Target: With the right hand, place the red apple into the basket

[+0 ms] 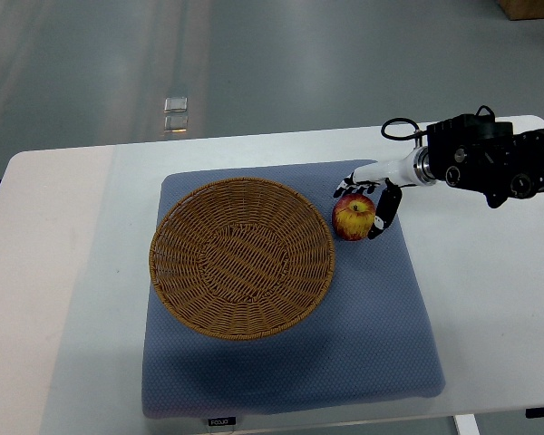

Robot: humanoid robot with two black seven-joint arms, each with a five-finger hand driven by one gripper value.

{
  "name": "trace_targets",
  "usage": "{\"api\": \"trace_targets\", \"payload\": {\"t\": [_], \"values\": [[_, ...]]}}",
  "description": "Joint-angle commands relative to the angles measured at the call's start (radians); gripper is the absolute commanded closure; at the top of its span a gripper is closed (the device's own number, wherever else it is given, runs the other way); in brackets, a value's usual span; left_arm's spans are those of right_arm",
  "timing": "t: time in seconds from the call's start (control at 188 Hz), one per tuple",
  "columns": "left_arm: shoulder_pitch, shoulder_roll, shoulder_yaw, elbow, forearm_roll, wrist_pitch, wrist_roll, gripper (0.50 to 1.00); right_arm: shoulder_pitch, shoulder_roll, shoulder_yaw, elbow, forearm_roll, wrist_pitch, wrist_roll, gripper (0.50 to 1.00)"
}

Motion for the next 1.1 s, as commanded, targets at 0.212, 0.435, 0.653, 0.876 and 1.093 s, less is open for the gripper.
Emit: {"api": "trace_targets", "payload": {"t": [0.212, 0.435, 0.653, 0.876, 1.093], "values": [[0.000, 0.000, 0.000, 0.001, 0.000, 0.002, 0.000, 0.500, -0.013, -0.006, 0.005, -0.003, -0.028, -0.033, 0.005, 0.981], [0.000, 0.000, 0.000, 0.000, 0.000, 0.002, 0.000, 0.500, 0.182, -0.075, 0.012, 0.031, -0.013, 0.070, 0.018, 0.985], [0.000, 0.000, 0.000, 0.000, 0.000, 0.002, 0.000, 0.500, 0.314, -0.041, 0.040, 0.102, 0.084, 0.130, 0.017, 0.973], [0.000, 0.000, 0.000, 0.008, 0.000, 0.002, 0.000, 0.500, 0.292, 0.070, 0.043, 0.102, 0.106, 0.101, 0.024, 0.973], [0.000, 0.000, 0.000, 0.006, 0.000, 0.002, 0.000, 0.500, 0.208, 0.222, 0.045, 0.085, 0.124, 0.035, 0.063, 0.971]]}}
